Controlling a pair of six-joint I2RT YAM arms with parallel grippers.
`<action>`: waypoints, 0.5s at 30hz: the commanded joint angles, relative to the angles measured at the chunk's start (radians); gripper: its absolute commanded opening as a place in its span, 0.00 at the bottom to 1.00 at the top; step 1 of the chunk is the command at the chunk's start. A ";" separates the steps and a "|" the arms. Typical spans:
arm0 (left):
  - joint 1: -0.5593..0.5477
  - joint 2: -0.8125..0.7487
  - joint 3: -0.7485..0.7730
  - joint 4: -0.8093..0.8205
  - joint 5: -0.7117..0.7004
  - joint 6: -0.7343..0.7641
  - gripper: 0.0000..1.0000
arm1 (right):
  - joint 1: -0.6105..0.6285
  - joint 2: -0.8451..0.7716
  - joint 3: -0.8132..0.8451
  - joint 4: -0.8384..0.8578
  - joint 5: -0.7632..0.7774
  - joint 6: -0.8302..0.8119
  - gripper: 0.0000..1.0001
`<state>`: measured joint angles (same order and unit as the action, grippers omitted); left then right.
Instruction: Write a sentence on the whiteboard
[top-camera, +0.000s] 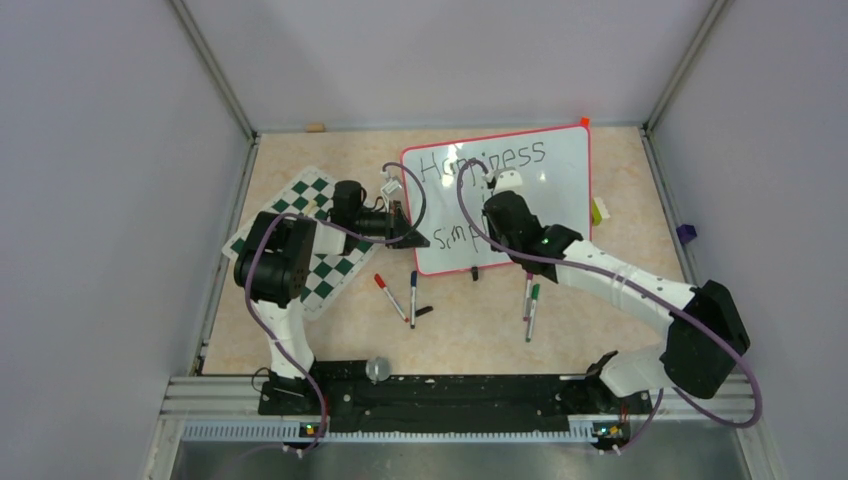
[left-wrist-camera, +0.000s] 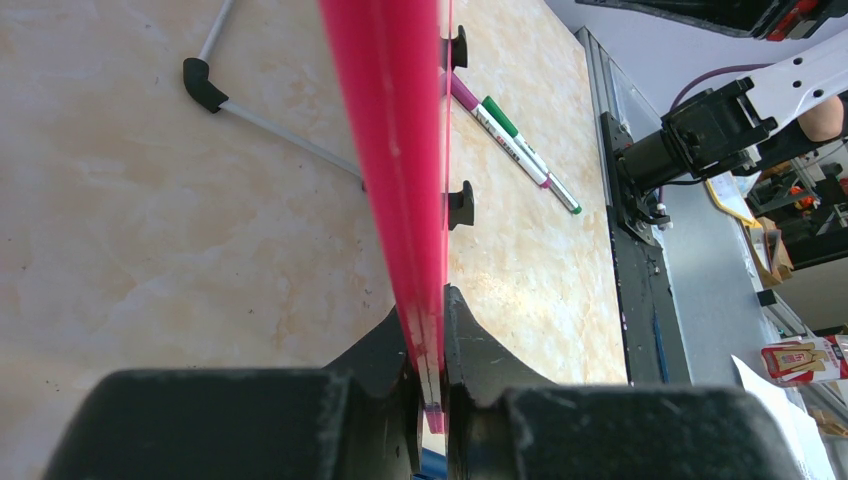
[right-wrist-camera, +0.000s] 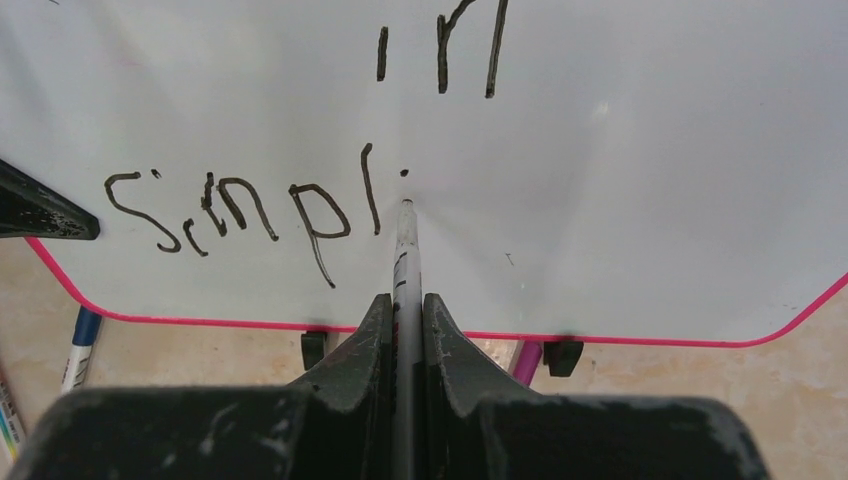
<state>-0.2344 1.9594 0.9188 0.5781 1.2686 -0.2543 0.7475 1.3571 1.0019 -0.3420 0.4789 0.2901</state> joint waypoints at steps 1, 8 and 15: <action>-0.014 0.015 -0.035 -0.030 0.020 0.056 0.00 | -0.012 0.020 0.036 0.043 -0.004 -0.001 0.00; -0.014 0.015 -0.034 -0.030 0.019 0.058 0.00 | -0.012 0.037 0.034 0.049 -0.002 0.000 0.00; -0.014 0.016 -0.035 -0.030 0.020 0.058 0.00 | -0.011 0.011 -0.021 0.009 -0.017 0.023 0.00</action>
<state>-0.2344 1.9594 0.9188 0.5777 1.2682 -0.2546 0.7475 1.3891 1.0012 -0.3344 0.4721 0.2920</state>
